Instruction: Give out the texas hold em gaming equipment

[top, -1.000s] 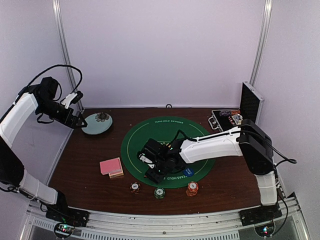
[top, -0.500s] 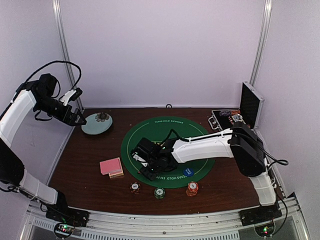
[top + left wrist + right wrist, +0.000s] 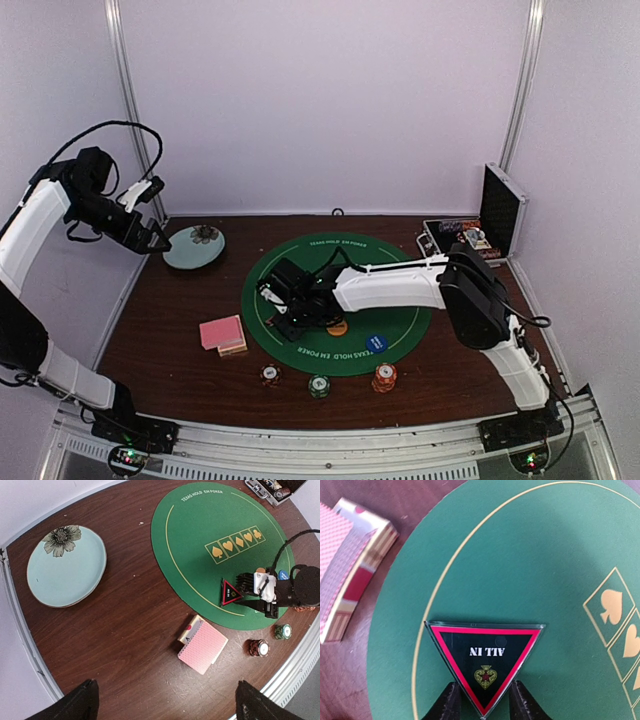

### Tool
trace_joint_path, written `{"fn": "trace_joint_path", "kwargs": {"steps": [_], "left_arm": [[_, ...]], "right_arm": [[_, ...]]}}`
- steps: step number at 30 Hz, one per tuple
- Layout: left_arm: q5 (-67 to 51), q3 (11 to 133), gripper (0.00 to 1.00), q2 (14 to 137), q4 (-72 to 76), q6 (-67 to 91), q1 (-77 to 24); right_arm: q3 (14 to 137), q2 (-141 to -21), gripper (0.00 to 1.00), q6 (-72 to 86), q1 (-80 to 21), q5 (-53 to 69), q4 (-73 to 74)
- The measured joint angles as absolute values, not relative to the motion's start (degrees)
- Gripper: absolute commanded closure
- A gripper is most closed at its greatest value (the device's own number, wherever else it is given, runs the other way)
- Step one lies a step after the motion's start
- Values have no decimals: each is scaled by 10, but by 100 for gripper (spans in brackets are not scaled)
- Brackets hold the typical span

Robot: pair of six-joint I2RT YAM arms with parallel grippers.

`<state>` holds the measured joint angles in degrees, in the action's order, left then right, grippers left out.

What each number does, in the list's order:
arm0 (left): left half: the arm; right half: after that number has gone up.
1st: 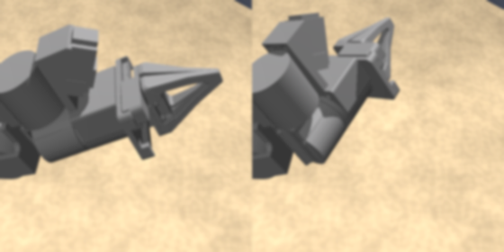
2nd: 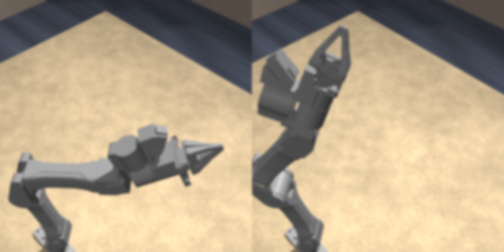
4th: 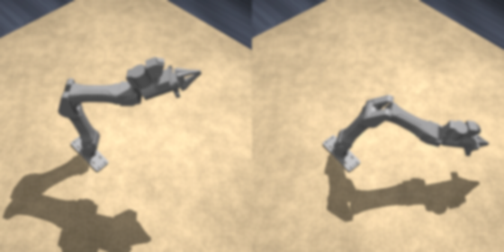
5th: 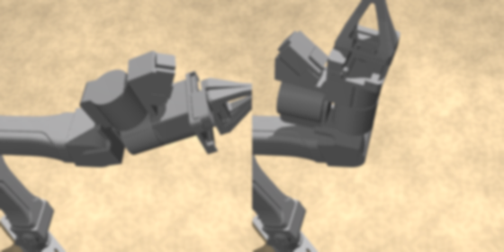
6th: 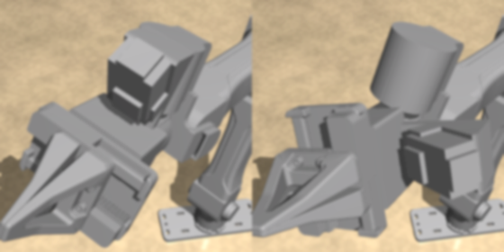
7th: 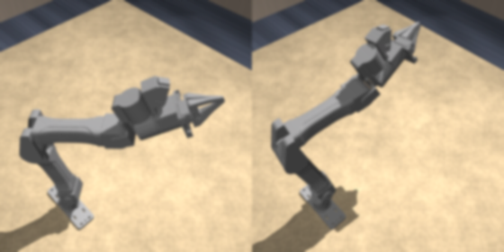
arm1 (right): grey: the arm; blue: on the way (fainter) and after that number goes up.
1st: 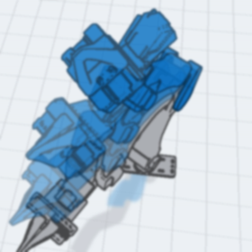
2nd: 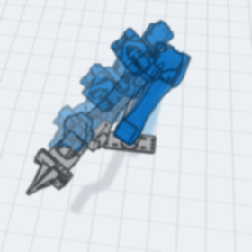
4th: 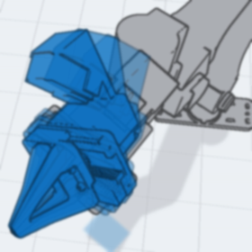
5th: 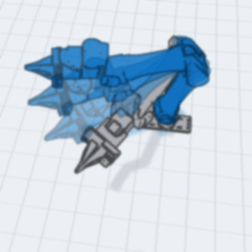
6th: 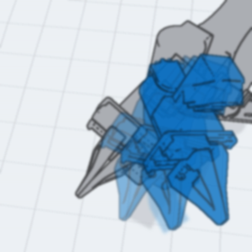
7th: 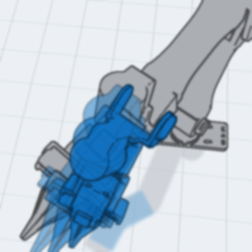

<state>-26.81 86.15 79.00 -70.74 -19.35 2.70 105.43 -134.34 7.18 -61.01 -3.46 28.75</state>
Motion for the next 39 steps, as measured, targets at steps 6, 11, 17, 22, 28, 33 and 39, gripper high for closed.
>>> {"fn": "trace_joint_path", "kwargs": {"steps": [6,11,17,22,28,33,39], "left_arm": [[-269,861,3,785,-709,-199,27],[-271,861,3,784,-709,-201,27],[-273,861,2,782,-709,-201,27],[-273,859,3,777,-710,-205,27],[-273,859,2,775,-712,-207,27],[-273,859,2,775,-714,-211,27],[-275,859,2,775,-718,-216,27]], "right_arm": [[1088,-1365,64,67,-589,-35,287],[1135,-1393,64,62,-577,-36,297],[1228,-1446,63,57,-569,-34,323],[1294,-1484,58,57,-565,-30,338],[1331,-1499,45,57,-561,-20,343],[1326,-1486,28,57,-555,-20,351],[1146,-1344,25,69,-555,-39,331]]}}
